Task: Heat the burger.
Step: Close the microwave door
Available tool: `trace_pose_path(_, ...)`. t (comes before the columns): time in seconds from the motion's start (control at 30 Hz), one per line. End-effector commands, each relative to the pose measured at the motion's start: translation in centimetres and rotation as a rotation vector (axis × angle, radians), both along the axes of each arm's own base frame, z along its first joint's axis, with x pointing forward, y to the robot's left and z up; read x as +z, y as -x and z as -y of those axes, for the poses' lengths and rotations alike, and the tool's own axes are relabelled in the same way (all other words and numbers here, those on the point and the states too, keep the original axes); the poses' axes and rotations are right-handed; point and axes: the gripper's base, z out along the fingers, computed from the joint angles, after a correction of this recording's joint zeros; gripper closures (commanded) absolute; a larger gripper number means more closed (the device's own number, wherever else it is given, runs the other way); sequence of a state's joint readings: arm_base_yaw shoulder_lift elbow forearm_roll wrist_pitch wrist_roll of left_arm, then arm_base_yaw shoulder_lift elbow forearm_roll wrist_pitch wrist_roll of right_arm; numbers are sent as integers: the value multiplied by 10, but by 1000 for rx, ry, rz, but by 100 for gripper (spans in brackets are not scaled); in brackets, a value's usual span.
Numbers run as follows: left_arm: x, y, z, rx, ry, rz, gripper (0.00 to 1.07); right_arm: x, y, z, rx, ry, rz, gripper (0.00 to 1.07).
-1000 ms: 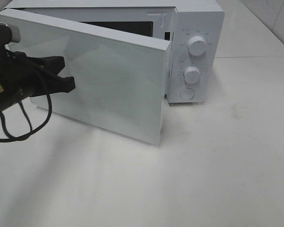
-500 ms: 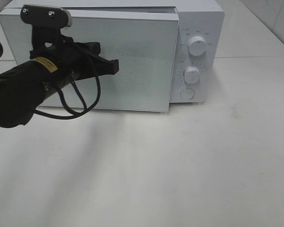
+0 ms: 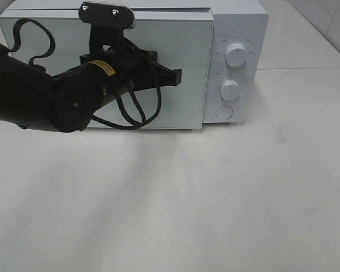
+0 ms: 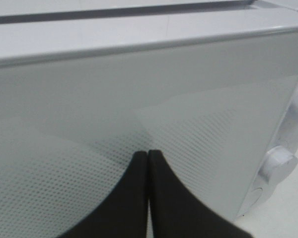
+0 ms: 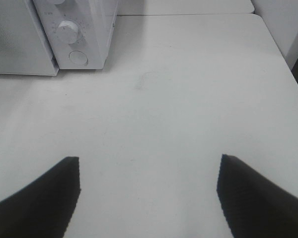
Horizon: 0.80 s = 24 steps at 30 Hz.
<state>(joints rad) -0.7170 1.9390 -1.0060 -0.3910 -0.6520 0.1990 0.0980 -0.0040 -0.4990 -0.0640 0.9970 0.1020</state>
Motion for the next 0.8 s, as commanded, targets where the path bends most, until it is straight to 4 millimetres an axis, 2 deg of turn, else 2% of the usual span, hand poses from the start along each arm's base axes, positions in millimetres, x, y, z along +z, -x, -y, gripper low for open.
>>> trace_pose_path(0.03, 9, -13, -1, 65, 62, 36, 107, -1, 4, 1, -12, -5, 26, 31)
trace_pose_path(0.33, 16, -33, 10, 106, 29, 48, 107, -1, 4, 1, -12, -6, 26, 31)
trace_pose_path(0.47, 17, -33, 11, 91, -4, 57, 107, -1, 4, 1, -12, -6, 26, 31)
trace_pose_path(0.6, 16, -23, 16, 29, -32, -33, 107, -1, 4, 1, -12, -6, 26, 31)
trace_pose_path(0.63, 16, -23, 16, 29, -32, -33, 107, -1, 4, 1, -12, -6, 26, 31)
trace_pose_path(0.7, 18, -9, 13, -2, -50, -78, 107, -1, 4, 1, -12, -6, 26, 31)
trace_pose_path(0.8, 17, -5, 12, -9, -56, -86, 107, -1, 4, 1, -12, -6, 26, 31)
